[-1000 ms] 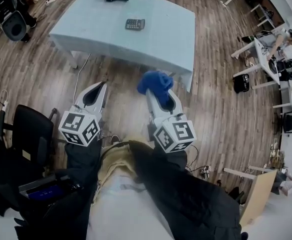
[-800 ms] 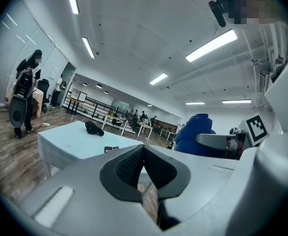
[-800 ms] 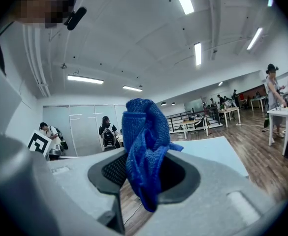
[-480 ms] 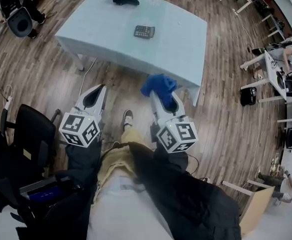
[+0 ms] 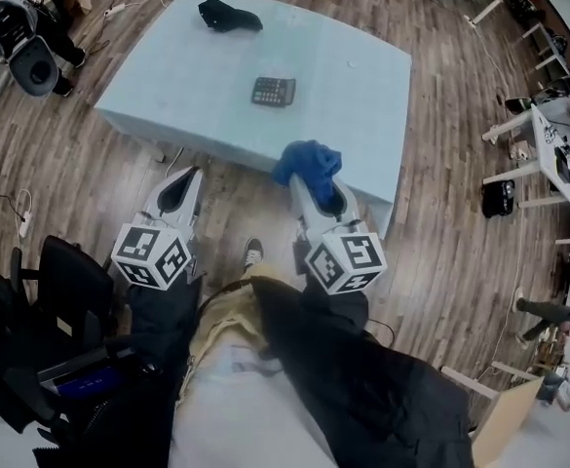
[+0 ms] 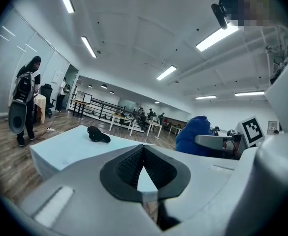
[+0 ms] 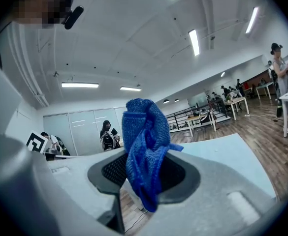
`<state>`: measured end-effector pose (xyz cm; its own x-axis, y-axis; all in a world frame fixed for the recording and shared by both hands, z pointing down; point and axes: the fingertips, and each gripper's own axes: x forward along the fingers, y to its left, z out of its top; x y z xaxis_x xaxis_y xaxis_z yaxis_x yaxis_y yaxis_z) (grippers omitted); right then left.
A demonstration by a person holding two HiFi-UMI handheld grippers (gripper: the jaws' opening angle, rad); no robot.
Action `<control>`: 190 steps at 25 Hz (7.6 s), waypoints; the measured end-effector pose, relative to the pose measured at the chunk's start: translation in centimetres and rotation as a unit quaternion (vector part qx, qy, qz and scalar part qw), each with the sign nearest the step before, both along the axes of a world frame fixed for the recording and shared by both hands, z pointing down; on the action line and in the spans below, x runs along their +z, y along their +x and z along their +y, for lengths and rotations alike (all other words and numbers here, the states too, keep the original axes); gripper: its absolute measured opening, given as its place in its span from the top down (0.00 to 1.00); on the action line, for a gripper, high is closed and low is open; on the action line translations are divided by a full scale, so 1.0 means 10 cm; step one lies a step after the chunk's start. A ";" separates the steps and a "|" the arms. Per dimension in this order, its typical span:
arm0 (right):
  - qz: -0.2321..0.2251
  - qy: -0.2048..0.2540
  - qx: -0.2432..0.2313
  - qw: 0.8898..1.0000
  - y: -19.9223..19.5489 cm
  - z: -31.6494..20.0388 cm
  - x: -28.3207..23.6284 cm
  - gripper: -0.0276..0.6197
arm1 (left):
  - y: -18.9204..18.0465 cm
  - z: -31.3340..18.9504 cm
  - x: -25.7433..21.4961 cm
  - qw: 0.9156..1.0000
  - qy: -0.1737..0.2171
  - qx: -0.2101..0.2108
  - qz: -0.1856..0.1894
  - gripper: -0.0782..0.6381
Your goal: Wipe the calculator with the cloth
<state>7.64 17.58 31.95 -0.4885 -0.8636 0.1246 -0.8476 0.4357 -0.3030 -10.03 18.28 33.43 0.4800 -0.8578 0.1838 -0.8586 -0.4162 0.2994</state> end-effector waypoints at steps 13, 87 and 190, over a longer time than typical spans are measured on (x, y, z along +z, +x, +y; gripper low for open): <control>-0.017 -0.046 -0.013 0.999 0.15 -1.17 0.39 0.72 | 0.17 -1.15 0.25 0.999 -0.038 0.000 -0.017 0.89; 0.280 -0.311 -0.029 0.908 -0.14 -4.21 3.29 0.71 | 0.47 -3.95 2.93 0.943 -0.319 0.076 -0.051 0.89; 0.078 0.043 0.091 0.992 0.32 -4.03 -0.42 0.73 | 0.67 -4.68 -0.40 0.997 0.030 0.066 -0.026 0.89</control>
